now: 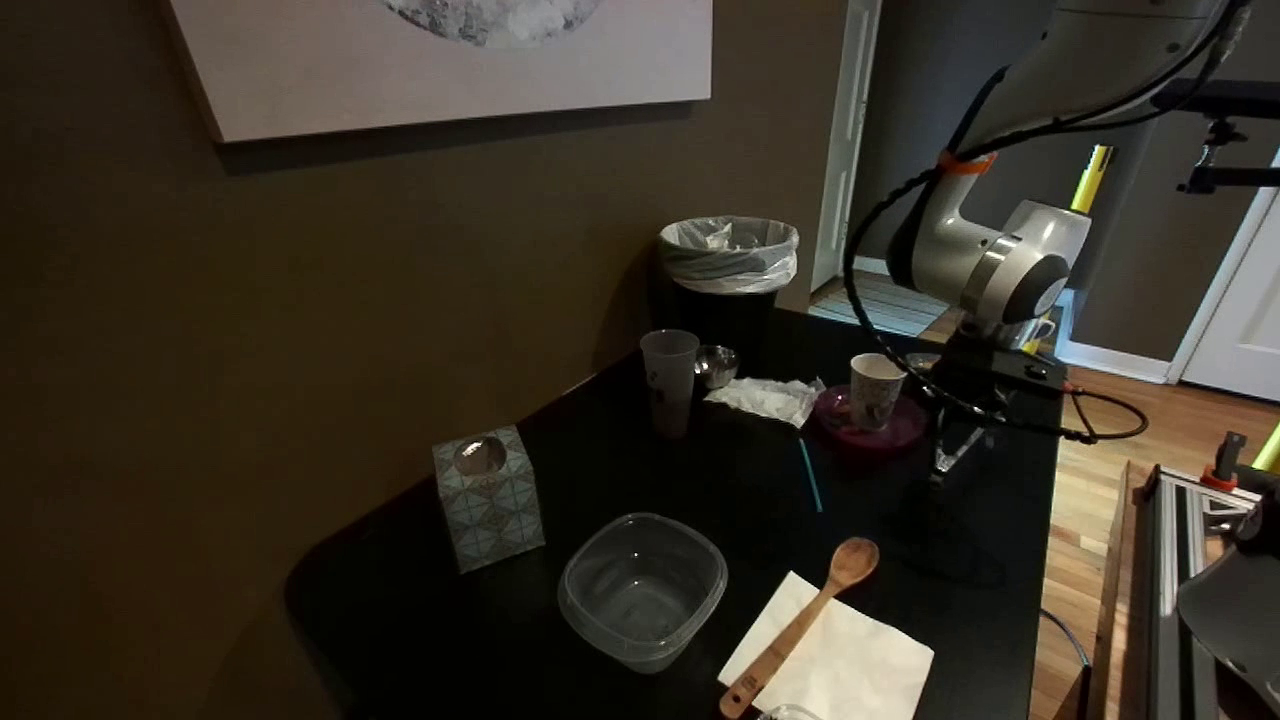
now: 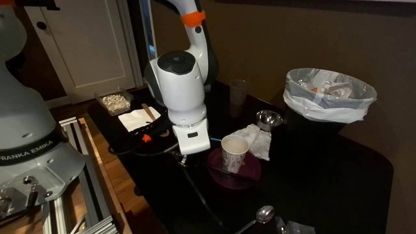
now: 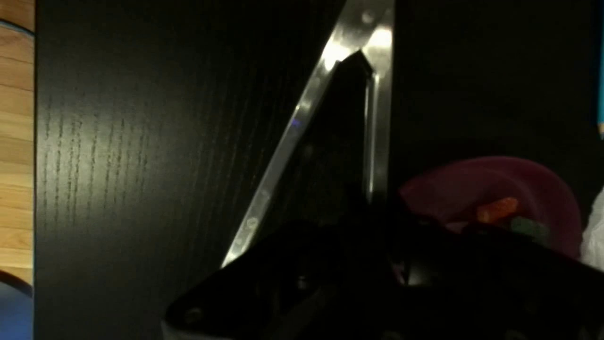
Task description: Put the tongs on the transparent bowl
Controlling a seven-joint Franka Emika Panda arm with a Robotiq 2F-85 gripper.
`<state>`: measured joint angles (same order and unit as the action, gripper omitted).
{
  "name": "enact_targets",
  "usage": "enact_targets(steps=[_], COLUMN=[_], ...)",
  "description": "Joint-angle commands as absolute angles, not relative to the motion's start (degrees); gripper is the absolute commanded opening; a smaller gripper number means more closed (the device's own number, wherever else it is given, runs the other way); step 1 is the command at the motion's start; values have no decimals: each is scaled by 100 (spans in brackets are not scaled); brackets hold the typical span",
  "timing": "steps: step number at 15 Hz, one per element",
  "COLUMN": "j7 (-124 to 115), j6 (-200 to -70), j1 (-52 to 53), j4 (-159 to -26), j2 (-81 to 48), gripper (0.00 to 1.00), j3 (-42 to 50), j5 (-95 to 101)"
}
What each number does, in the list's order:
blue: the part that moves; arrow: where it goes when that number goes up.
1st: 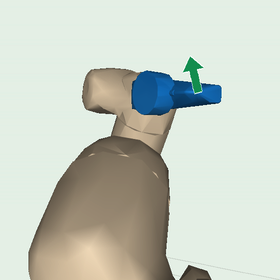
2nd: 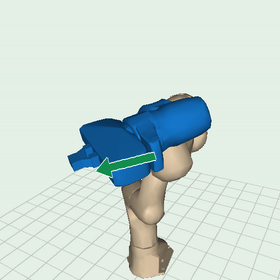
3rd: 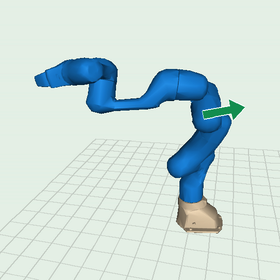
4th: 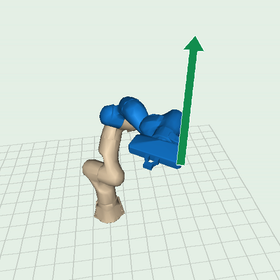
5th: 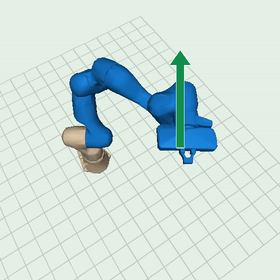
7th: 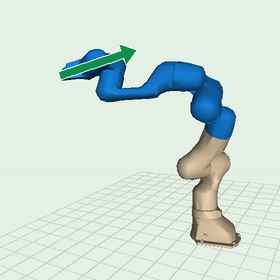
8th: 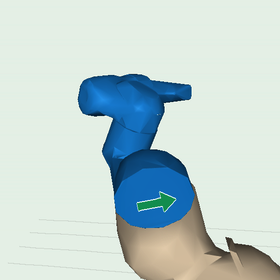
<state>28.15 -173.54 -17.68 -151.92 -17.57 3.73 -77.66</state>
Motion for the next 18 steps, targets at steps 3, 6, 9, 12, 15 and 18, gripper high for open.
enact_targets(steps=[3,6,9,12,15,18], j7=[1654,1222,923,995,735,390], j6=[-17753,-17937,-17755,-17353,-16873,-16240], j1=[-1340,-1217,-1152,-1108,-1174,-1272], j4=[-15745,-15849,-16021,-15735,-16003,-16010], j2=[-746,-422,-101,-154,456,1030], gripper=[3,3,3,3,3,3], j3=[710,865,973,1102,1086,988], j5=[-6597,-6138,-5484,-4941,-3874,-2829])
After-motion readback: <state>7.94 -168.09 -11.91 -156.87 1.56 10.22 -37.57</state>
